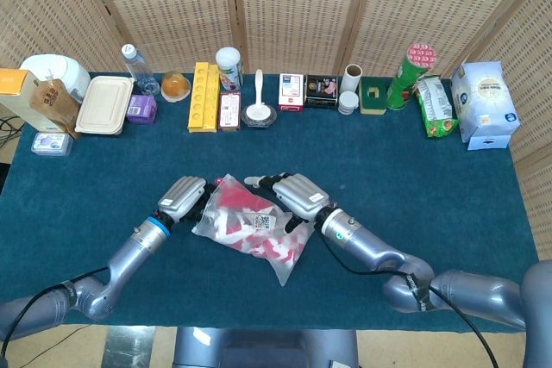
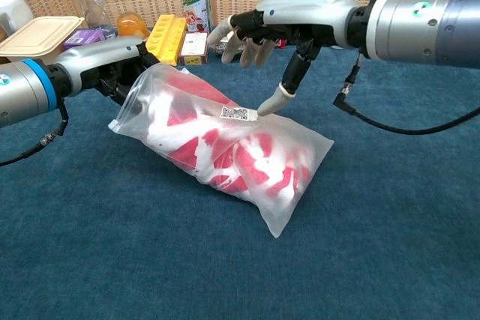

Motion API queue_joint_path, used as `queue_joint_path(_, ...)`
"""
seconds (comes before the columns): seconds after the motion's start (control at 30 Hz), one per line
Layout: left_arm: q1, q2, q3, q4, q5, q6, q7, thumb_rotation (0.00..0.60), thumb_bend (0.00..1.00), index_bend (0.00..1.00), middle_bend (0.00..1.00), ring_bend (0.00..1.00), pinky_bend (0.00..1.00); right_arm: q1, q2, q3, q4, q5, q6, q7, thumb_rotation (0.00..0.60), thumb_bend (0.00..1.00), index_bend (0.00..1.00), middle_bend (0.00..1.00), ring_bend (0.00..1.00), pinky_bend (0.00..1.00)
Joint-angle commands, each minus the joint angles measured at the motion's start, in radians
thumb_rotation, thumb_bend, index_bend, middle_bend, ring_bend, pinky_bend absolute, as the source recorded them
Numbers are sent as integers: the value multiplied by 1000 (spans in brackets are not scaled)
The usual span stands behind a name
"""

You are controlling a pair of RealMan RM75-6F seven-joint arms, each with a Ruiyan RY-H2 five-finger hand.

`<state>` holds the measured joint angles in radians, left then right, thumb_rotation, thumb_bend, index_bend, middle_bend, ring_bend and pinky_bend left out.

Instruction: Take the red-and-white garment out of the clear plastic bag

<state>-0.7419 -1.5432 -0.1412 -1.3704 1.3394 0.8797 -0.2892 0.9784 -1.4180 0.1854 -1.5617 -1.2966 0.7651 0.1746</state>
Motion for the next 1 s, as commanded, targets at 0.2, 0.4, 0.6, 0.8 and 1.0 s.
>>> queue_joint_path(0.2,-28,25,-18,-43,-55,-53,74,600,477,877,1000,1000,1000,-103,54,-80,26,-280,229,63,600,97,243,328,349,290)
queue_joint_path(0.4,-43,40,-29,-73,-104,-89,112,600,476,877,1000,1000,1000,-147,74,-168,97,-444,343,65,600,65,279,388,413,345)
queue_joint_path(0.6,-50,56,-37,-106,-165,-112,150,600,475,877,1000,1000,1000,-184,58,-230,200,-544,439,87,600,47,317,462,516,428)
queue_joint_path(0.8,-54,62,-41,-131,-209,-114,188,600,475,878,1000,1000,1000,-212,14,-270,333,-648,570,99,600,31,368,574,673,583)
queue_joint_path(1.0,-56,62,-45,-157,-258,-104,230,600,475,878,1000,1000,1000,-223,-22,-321,447,-759,683,104,600,26,406,651,752,660)
